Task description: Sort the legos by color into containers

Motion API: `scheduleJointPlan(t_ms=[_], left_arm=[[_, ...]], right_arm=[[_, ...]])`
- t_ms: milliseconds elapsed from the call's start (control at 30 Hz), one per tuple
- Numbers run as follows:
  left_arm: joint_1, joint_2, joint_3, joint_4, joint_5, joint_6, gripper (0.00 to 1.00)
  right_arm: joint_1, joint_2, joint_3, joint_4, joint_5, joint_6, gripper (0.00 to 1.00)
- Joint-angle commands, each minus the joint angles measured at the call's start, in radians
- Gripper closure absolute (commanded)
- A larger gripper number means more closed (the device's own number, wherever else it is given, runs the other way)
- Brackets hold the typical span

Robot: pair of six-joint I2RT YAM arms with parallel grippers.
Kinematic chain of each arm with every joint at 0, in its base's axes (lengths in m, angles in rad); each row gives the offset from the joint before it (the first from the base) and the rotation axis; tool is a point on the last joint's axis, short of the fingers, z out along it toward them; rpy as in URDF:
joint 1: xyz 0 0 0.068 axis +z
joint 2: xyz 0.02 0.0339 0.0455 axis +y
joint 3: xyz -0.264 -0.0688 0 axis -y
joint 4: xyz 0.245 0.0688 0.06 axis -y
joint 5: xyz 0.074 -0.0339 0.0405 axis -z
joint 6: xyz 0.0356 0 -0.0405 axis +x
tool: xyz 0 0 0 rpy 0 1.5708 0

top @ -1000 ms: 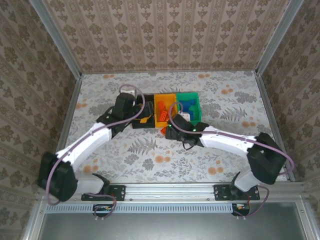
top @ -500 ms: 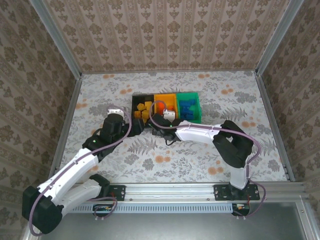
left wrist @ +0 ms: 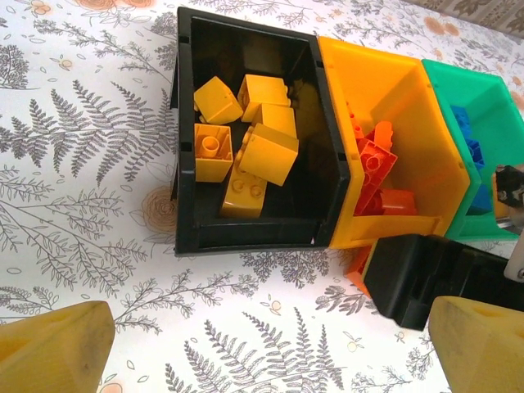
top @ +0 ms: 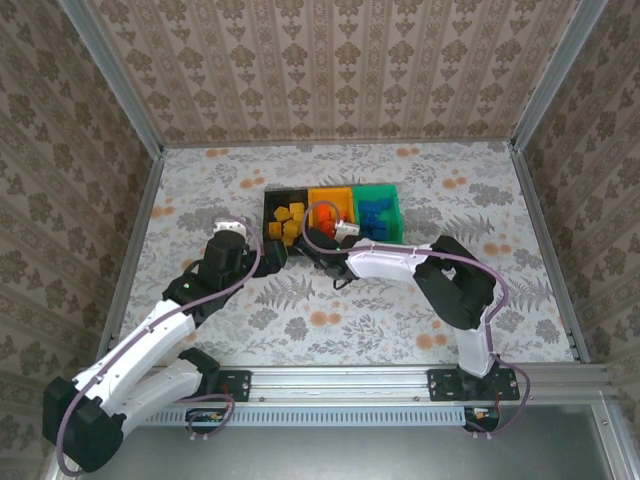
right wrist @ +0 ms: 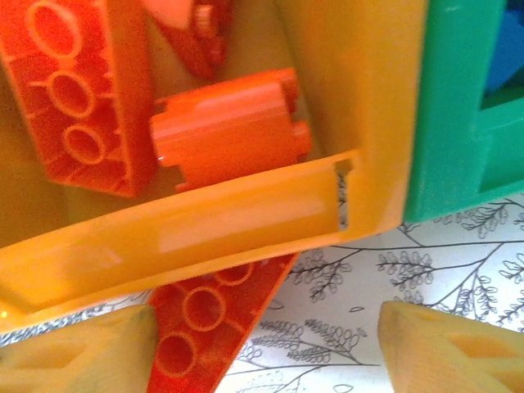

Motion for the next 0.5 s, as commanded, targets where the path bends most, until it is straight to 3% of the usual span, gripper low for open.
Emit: scheduleJointPlan(t_ms=[0,167,333,467], left_arm=[[-0.006,-0.024,-0.014,-0.021,-0.017,-0.018,0.00],[-0.005,-0.040,-0.031,-0.024,-0.012,-0.019,0.00],[-0.002,-0.040,-0.033,-0.037,-0.009,-0.023,0.00],[0.000,-0.043,-0.038,-0.035,-0.009,-0.023,0.00]], right_arm=[[-0.004,-0.018,-0.055,-0.053,0.045,0.044,0.31],[0.002,-0.109,-0.125,0.067,0.021,-0.061,0.30],[0.016,-0.143,-0.103,0.035,0.017,-0.094,0.30],[0.022,-0.133,-0.085,0.059,-0.034,-0.143,0.22]])
